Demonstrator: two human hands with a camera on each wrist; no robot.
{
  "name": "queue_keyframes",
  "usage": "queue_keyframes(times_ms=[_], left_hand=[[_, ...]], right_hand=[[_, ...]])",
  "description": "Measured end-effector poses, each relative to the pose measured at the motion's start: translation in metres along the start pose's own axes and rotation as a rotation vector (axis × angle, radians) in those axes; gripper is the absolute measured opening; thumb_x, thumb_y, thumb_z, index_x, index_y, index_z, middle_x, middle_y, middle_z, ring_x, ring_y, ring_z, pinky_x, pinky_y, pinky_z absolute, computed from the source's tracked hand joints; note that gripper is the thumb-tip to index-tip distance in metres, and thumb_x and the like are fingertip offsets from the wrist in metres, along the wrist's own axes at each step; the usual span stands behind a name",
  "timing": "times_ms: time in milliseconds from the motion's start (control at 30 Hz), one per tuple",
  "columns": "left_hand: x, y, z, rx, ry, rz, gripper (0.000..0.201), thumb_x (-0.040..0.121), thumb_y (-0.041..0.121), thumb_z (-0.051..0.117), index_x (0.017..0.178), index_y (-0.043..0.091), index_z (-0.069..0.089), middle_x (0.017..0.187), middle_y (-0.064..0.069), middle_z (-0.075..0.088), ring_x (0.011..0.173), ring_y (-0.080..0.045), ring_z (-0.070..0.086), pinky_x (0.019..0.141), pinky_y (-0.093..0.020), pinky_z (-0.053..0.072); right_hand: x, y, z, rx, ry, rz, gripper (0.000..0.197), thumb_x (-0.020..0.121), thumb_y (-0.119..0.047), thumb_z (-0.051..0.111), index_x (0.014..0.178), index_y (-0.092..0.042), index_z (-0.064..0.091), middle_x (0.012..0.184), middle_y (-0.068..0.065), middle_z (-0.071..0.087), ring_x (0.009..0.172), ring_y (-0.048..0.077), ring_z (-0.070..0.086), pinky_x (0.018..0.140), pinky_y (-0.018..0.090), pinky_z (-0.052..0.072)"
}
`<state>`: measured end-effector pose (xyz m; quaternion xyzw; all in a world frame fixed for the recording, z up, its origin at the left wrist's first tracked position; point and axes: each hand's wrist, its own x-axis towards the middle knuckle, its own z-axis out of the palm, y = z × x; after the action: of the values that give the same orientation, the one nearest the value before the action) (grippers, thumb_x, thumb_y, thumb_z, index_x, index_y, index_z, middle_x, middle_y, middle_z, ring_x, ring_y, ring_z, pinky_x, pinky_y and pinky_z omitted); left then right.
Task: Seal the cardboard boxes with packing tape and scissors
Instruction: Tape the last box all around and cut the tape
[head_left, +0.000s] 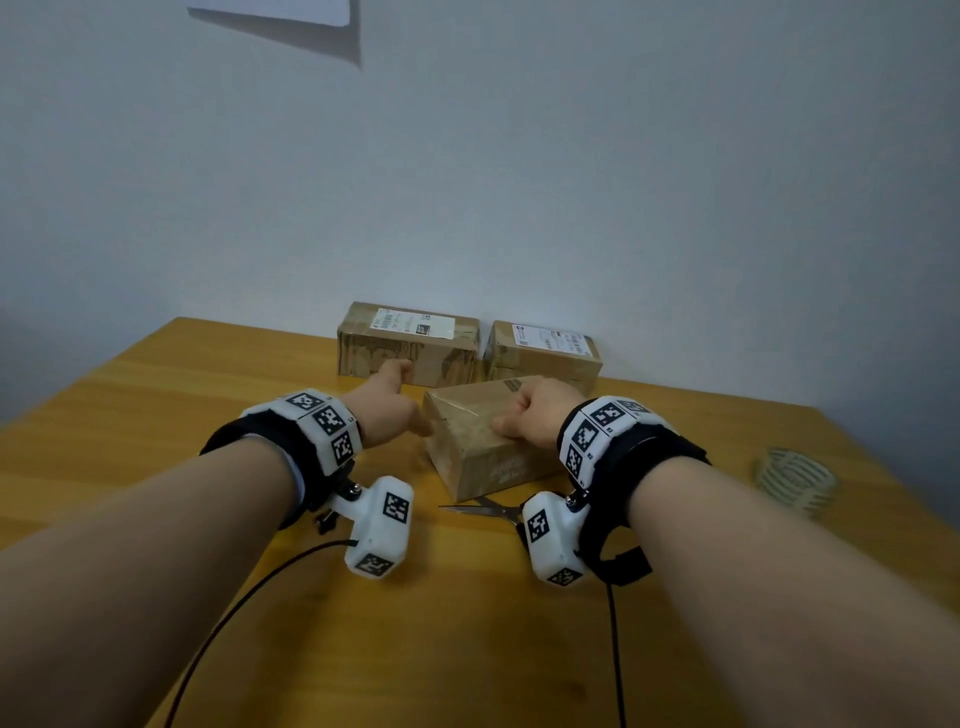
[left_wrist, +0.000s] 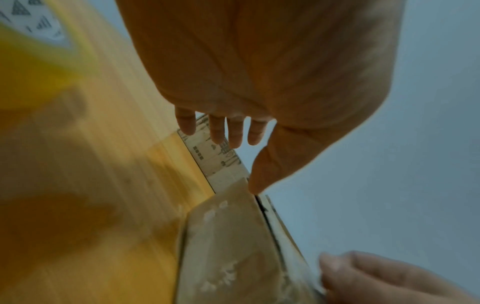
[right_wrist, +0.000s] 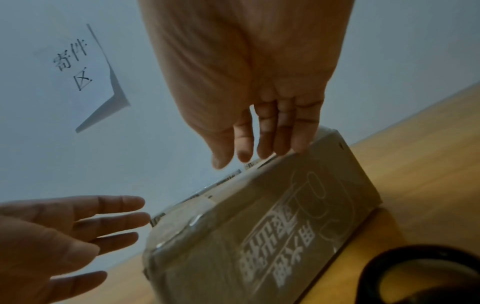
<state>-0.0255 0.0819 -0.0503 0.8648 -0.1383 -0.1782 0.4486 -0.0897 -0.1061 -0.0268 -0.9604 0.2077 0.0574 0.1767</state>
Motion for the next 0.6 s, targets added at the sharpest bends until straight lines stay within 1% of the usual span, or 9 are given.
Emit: queue_keyframes(times_ms=[100, 167, 233, 300, 367, 433, 467, 533, 600], left_hand=[[0.003, 0.006, 0.010, -0.052, -0.048, -0.059, 0.106, 0.071, 0.030, 0.082, 0.152, 0.023, 0.014, 0.155, -0.007, 0.027, 0.139, -0.029, 0.032, 0.113, -0.042, 0.028], [0.005, 0.008, 0.016, -0.033, -0.041, -0.103, 0.110, 0.066, 0.038, 0.083, 0.151, 0.020, 0.016, 0.152, -0.009, 0.034, 0.135, -0.030, 0.038, 0.111, -0.044, 0.032], [0.007, 0.008, 0.021, 0.013, -0.011, -0.134, 0.106, 0.068, 0.038, 0.082, 0.150, 0.016, 0.019, 0.147, -0.009, 0.039, 0.130, -0.029, 0.042, 0.107, -0.041, 0.038], [0.009, 0.008, 0.023, 0.026, 0.013, -0.164, 0.103, 0.067, 0.036, 0.085, 0.148, 0.015, 0.026, 0.143, -0.008, 0.042, 0.128, -0.028, 0.044, 0.106, -0.040, 0.039], [0.010, 0.006, 0.021, -0.057, -0.001, -0.204, 0.096, 0.063, 0.030, 0.087, 0.143, 0.019, 0.035, 0.137, -0.007, 0.047, 0.124, -0.028, 0.046, 0.106, -0.043, 0.040], [0.013, 0.003, 0.018, -0.171, -0.009, -0.233, 0.085, 0.060, 0.024, 0.088, 0.134, 0.021, 0.046, 0.129, -0.007, 0.053, 0.118, -0.028, 0.051, 0.104, -0.045, 0.043], [0.016, 0.001, 0.016, -0.222, -0.005, -0.239, 0.080, 0.057, 0.021, 0.088, 0.128, 0.021, 0.050, 0.126, -0.007, 0.056, 0.116, -0.029, 0.053, 0.102, -0.045, 0.045], [0.023, -0.003, 0.015, -0.283, 0.002, -0.240, 0.072, 0.052, 0.019, 0.086, 0.117, 0.022, 0.057, 0.122, -0.008, 0.059, 0.112, -0.029, 0.056, 0.100, -0.044, 0.047], [0.023, -0.002, 0.014, -0.303, 0.006, -0.223, 0.061, 0.060, 0.013, 0.083, 0.115, 0.019, 0.058, 0.121, -0.011, 0.060, 0.110, -0.029, 0.057, 0.099, -0.044, 0.048]], right_hand=[[0.006, -0.003, 0.006, 0.047, -0.039, -0.059, 0.023, 0.083, -0.038, 0.072, 0.078, -0.022, 0.057, 0.080, 0.000, 0.058, 0.073, 0.016, 0.055, 0.071, 0.032, 0.051], [0.004, -0.008, 0.004, 0.046, -0.074, -0.087, 0.022, 0.085, -0.036, 0.072, 0.078, -0.022, 0.057, 0.083, -0.002, 0.058, 0.074, 0.014, 0.053, 0.068, 0.028, 0.048], [0.004, -0.010, 0.003, 0.051, -0.103, -0.101, 0.024, 0.087, -0.033, 0.071, 0.075, -0.020, 0.054, 0.080, -0.002, 0.054, 0.072, 0.013, 0.049, 0.062, 0.023, 0.042], [0.006, -0.010, 0.005, 0.086, -0.114, -0.088, 0.029, 0.087, -0.032, 0.071, 0.068, -0.021, 0.053, 0.074, -0.003, 0.052, 0.068, 0.012, 0.048, 0.061, 0.023, 0.041], [0.010, -0.010, 0.007, 0.119, -0.120, -0.070, 0.035, 0.084, -0.036, 0.074, 0.062, -0.022, 0.051, 0.068, -0.003, 0.051, 0.066, 0.013, 0.049, 0.061, 0.026, 0.042], [0.011, -0.012, 0.006, 0.113, -0.141, -0.062, 0.037, 0.083, -0.038, 0.076, 0.061, -0.022, 0.050, 0.066, -0.003, 0.050, 0.065, 0.014, 0.049, 0.062, 0.027, 0.042], [0.011, -0.013, 0.005, 0.097, -0.152, -0.059, 0.035, 0.084, -0.039, 0.075, 0.064, -0.021, 0.052, 0.068, -0.003, 0.052, 0.067, 0.014, 0.050, 0.063, 0.026, 0.042], [0.012, -0.016, 0.002, 0.053, -0.178, -0.054, 0.028, 0.085, -0.040, 0.074, 0.081, -0.016, 0.058, 0.081, 0.001, 0.057, 0.076, 0.016, 0.053, 0.068, 0.026, 0.045], [0.013, -0.021, 0.000, -0.032, -0.196, -0.039, 0.037, 0.086, -0.047, 0.070, 0.100, -0.014, 0.059, 0.099, 0.005, 0.061, 0.089, 0.020, 0.057, 0.080, 0.031, 0.047]])
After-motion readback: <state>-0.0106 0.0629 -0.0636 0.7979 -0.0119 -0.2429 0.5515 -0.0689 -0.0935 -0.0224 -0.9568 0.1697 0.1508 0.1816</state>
